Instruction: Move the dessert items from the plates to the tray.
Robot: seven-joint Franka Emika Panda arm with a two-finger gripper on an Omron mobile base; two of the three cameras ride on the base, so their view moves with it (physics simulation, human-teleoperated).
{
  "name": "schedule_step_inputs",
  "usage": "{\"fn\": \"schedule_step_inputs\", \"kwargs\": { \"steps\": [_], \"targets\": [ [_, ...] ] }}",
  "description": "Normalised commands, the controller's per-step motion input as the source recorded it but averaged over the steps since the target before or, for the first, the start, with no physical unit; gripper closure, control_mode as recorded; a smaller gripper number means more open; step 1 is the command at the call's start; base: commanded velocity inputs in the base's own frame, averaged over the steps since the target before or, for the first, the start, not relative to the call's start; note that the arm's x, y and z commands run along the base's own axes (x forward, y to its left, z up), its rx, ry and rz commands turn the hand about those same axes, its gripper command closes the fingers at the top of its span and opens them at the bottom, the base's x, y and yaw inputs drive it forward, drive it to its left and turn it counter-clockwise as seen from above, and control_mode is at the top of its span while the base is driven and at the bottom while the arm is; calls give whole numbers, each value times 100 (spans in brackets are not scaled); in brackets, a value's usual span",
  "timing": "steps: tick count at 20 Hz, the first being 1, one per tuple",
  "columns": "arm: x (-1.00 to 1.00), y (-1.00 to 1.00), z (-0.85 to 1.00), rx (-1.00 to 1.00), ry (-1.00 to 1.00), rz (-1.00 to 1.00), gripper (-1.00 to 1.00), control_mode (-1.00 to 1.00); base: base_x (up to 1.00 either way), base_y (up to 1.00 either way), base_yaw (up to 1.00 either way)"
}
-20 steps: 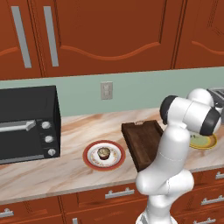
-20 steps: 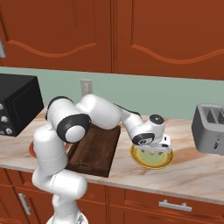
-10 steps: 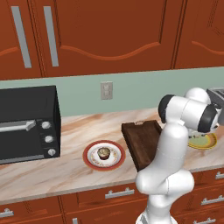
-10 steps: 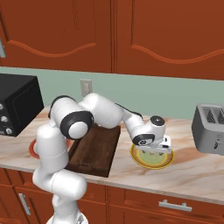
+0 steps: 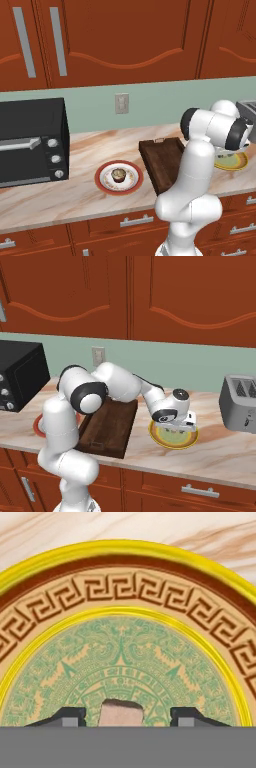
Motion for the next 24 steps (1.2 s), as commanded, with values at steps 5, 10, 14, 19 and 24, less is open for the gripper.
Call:
{"fn": "schedule_step_inputs", "kwargs": {
  "steps": [5,10,14,19,24],
  "targets": [
    [0,0,0,0,0,0,100,-100,0,0,0],
    [0,0,0,0,0,0,100,-100,0,0,0],
    [-1,0,2,0,0,0,100,-100,0,0,0],
    [-1,0,42,1,0,0,100,-100,0,0,0],
    [-13,0,72,0,-1,0,100,-100,0,0,0]
  ]
}}
